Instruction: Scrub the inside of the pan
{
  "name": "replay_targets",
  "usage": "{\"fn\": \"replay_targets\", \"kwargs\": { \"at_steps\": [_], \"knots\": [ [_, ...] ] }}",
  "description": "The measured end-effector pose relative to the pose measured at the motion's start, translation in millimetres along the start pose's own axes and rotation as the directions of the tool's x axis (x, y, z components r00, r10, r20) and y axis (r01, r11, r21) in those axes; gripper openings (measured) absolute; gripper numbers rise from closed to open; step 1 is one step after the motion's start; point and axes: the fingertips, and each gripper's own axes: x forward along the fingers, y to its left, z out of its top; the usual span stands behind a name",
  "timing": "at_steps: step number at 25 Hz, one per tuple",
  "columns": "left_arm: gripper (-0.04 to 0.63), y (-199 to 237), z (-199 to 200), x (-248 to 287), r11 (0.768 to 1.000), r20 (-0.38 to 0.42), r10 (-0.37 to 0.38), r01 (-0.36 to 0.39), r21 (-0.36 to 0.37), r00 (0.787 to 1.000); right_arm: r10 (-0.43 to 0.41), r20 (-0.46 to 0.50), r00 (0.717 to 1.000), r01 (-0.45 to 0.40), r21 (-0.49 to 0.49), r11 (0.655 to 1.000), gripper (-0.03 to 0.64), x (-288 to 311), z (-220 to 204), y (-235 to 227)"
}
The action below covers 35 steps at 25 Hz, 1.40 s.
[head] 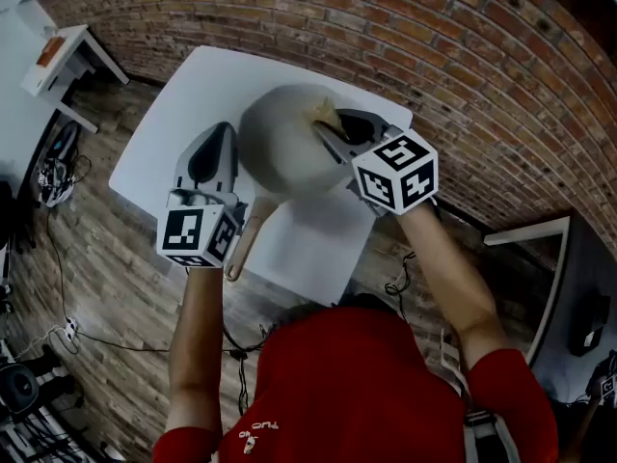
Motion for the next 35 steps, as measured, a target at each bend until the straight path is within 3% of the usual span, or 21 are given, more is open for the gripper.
{"fn": "replay_targets", "kwargs": {
  "at_steps": [6, 12, 21, 35],
  "knots": [
    [0.015, -50, 18, -9, 0.999, 0.024, -0.029, 0.030, -0.040, 0.999, 0.059, 0.233, 0.971, -0.071, 0.041, 0.997, 0.087, -45, 26, 34],
    [0.015, -88, 7, -20, 0.998, 0.008, -0.043, 0.043, -0.048, 0.999, 0.110, 0.337, 0.935, -0.122, 0.017, 0.992, 0.086, -71, 12, 58],
    [0.015, -116, -3, -35, 0.996, 0.018, -0.053, 0.055, -0.065, 0.998, 0.146, 0.390, 0.909, -0.144, -0.035, 0.989, 0.086, -89, 7, 83],
    [0.015, -118, -2, -32, 0.997, 0.017, -0.057, 0.058, -0.059, 0.998, 0.152, 0.396, 0.906, -0.153, -0.030, 0.988, 0.086, -90, 10, 83]
  ]
}}
